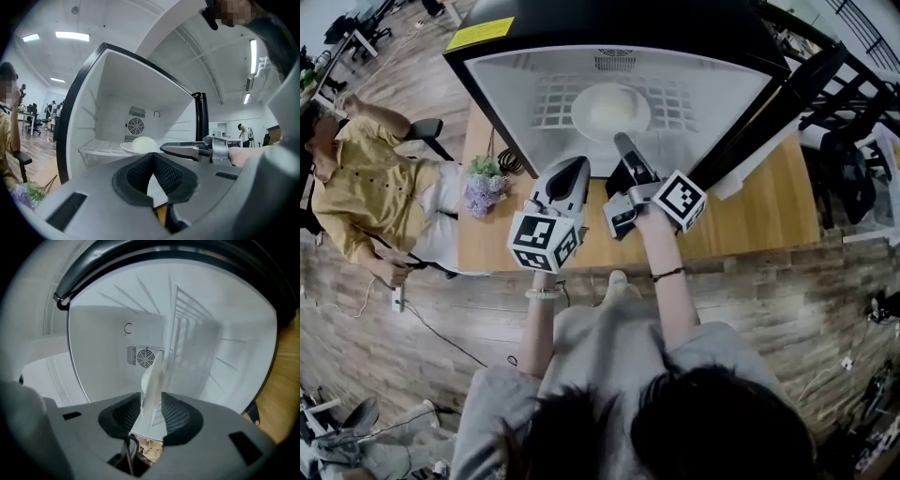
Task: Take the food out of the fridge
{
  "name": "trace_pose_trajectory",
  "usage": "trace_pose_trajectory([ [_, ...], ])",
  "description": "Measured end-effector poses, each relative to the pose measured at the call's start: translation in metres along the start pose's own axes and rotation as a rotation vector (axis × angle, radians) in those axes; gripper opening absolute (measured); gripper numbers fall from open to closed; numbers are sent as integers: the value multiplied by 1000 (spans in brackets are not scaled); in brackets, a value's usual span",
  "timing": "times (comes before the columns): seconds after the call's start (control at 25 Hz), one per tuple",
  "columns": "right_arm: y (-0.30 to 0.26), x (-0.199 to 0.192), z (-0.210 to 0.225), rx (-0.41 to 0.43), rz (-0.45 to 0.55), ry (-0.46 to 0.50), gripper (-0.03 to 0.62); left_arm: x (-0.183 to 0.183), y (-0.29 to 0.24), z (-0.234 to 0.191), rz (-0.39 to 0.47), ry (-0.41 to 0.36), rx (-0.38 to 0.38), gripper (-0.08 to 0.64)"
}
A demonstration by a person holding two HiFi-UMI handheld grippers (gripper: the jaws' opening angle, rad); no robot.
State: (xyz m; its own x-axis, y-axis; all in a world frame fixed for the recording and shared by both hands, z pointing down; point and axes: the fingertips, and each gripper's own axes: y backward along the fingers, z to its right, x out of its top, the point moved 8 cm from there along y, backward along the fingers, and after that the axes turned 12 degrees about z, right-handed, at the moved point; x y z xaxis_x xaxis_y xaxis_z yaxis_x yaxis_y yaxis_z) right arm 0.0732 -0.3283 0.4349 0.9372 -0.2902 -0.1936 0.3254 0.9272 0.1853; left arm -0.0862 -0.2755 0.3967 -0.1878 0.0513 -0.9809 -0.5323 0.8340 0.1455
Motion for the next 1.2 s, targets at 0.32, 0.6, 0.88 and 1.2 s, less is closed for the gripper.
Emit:
trace_pose_trajectory([
  [0.32,-11,1,3,-39,9,-129,132,3,-3,-4,0,-14,39,8],
  [0.6,-17,1,2,-57,24,-191,67,3,-3,-5,-4,-18,42,8],
  [0.88,-12,3,3,-55,28,-221,63,2,-4,-1,-2,-21,32,8],
  [1.2,-10,2,1,-40,11,-241,63,7,-7,-4,0,-17,8,8],
])
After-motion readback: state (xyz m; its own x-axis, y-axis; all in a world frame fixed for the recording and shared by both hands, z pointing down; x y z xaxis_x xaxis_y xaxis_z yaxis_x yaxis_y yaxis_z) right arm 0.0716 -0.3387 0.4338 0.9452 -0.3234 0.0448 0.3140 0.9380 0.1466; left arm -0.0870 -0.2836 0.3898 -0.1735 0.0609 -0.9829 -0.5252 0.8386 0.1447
